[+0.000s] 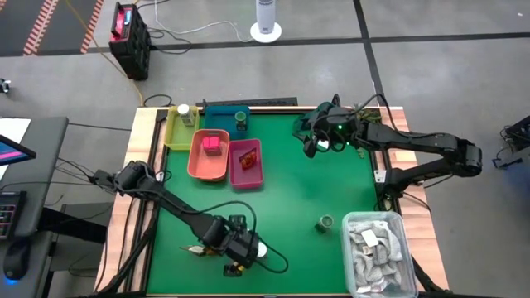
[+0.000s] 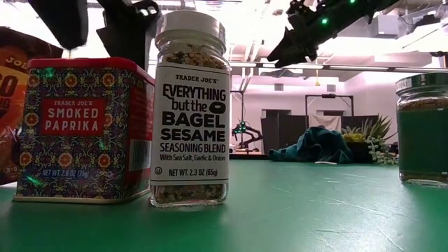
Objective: Sort spices by type
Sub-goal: Put the red seasoning can into the orange bin
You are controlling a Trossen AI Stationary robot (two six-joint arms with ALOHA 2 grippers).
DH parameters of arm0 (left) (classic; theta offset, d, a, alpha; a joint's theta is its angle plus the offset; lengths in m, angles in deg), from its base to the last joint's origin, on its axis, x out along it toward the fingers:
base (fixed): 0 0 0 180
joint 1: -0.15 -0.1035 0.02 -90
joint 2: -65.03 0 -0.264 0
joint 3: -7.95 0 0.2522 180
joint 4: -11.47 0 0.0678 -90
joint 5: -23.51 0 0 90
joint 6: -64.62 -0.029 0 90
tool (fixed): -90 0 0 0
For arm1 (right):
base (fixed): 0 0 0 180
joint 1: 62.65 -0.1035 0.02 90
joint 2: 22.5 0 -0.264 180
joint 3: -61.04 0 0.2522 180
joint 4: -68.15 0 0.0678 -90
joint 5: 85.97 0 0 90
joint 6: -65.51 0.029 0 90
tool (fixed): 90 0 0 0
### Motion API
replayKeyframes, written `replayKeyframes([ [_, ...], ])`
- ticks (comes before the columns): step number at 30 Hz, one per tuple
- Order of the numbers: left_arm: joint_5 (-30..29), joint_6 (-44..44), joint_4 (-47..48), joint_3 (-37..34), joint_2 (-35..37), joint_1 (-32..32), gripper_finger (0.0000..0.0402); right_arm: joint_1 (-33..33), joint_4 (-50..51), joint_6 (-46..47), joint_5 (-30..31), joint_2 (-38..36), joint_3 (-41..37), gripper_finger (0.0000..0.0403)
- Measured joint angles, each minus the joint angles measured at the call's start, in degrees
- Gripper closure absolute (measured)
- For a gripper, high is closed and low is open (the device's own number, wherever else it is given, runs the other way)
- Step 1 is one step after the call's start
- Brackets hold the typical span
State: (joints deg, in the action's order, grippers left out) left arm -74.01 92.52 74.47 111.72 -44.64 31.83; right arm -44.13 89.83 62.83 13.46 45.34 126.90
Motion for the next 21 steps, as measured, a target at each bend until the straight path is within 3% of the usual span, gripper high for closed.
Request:
replayKeyframes([
  [6, -3.0, -0.2, 2.5, -0.1, -1.3, 1.6, 0.0054, 0.0, -0.2, 0.1, 0.0, 0.0, 0.0, 0.0086],
  [13, -1.3, -1.3, 2.3, -0.2, -2.1, 1.0, 0.0064, 0.0, -0.3, -0.1, 0.0, 0.0, 0.0, 0.0086],
  [16, 0.2, -1.3, 2.4, -0.2, -2.1, 0.5, 0.0097, 0.0, -0.3, -0.2, 0.0, 0.0, 0.0, 0.0086],
  [21, 1.3, -1.7, 2.4, -0.2, -2.1, 0.1, 0.0183, 0.0, -0.3, -0.3, 0.0, 0.0, 0.0, 0.0086],
])
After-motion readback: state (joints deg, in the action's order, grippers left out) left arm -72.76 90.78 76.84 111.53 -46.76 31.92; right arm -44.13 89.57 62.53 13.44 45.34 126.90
